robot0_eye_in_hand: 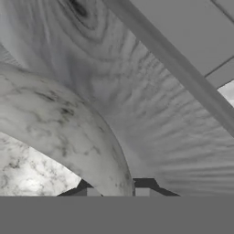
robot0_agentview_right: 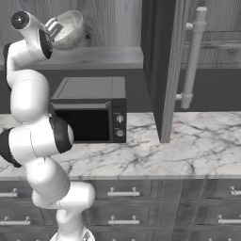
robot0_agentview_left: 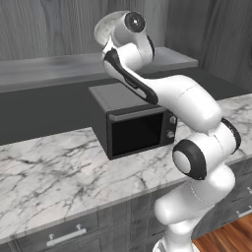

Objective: Move the bowls from the cabinet to the plates on the dining table.

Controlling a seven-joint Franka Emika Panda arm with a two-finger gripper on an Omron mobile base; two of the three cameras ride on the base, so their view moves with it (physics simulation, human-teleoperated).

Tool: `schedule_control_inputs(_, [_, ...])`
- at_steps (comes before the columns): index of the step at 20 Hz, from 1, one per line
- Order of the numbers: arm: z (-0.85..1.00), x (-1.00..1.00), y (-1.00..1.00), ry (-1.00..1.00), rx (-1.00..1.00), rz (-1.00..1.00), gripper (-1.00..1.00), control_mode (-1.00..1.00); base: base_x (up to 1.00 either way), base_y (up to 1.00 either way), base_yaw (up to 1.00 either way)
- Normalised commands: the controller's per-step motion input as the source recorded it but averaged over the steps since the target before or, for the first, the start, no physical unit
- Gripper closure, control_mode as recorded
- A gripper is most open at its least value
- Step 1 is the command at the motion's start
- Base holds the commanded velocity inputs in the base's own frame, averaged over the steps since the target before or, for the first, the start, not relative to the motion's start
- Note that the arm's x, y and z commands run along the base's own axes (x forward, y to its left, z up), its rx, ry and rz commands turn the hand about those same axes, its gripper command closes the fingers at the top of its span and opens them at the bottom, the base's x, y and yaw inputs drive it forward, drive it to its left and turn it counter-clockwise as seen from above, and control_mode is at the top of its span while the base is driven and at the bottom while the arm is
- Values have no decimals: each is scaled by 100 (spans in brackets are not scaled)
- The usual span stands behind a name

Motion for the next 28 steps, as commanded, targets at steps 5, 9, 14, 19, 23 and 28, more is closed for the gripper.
schedule_control_inputs(5, [42,-77,0,0,-7,4,100,-100,0,0,0])
schedule_control_inputs(9, [4,-86,0,0,0,8,100,-100,0,0,0])
schedule_control_inputs(14, [-9,-89,-1,0,0,10,100,-100,0,0,0])
schedule_control_inputs(19, [-55,-96,-13,0,0,14,100,-100,0,0,0])
schedule_control_inputs(23, [-51,-92,-34,0,-1,13,100,-100,0,0,0])
schedule_control_inputs(28, [-24,-89,-44,0,0,11,100,-100,0,0,0])
